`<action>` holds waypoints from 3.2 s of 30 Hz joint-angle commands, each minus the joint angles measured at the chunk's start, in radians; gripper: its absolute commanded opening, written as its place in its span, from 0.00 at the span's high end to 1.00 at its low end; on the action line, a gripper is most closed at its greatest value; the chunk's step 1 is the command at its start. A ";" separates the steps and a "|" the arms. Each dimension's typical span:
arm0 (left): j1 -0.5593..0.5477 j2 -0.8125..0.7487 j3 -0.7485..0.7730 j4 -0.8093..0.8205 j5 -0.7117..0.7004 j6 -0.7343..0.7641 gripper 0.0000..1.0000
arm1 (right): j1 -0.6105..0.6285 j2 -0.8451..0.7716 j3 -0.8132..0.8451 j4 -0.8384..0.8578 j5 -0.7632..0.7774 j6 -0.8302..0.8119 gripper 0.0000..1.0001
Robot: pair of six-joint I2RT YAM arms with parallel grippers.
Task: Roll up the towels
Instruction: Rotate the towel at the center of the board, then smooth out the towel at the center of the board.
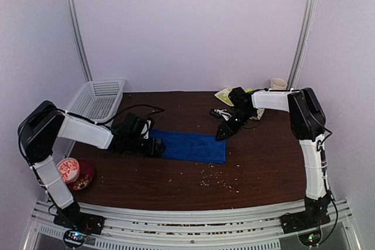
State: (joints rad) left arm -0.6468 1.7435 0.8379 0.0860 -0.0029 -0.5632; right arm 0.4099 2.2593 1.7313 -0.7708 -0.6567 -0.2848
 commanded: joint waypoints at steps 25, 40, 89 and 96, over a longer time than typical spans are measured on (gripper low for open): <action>0.047 0.015 0.191 -0.065 -0.150 0.119 0.02 | 0.165 -0.454 -0.311 -0.043 0.250 -0.056 0.57; 0.046 -0.163 -0.023 0.031 -0.176 0.034 0.02 | 0.283 0.089 0.378 0.137 0.457 -0.001 0.42; -0.010 -0.228 0.010 0.052 -0.080 0.183 0.03 | 0.145 -0.132 0.272 0.368 0.794 -0.082 0.10; -0.061 -0.020 0.185 0.285 0.193 0.018 0.29 | 0.140 -0.212 0.016 0.481 0.489 0.099 0.31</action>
State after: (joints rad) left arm -0.6899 1.6161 0.9394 0.1703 -0.0143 -0.4282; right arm 0.5617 1.9488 1.8282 -0.3141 0.0433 -0.3058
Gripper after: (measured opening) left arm 0.769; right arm 0.739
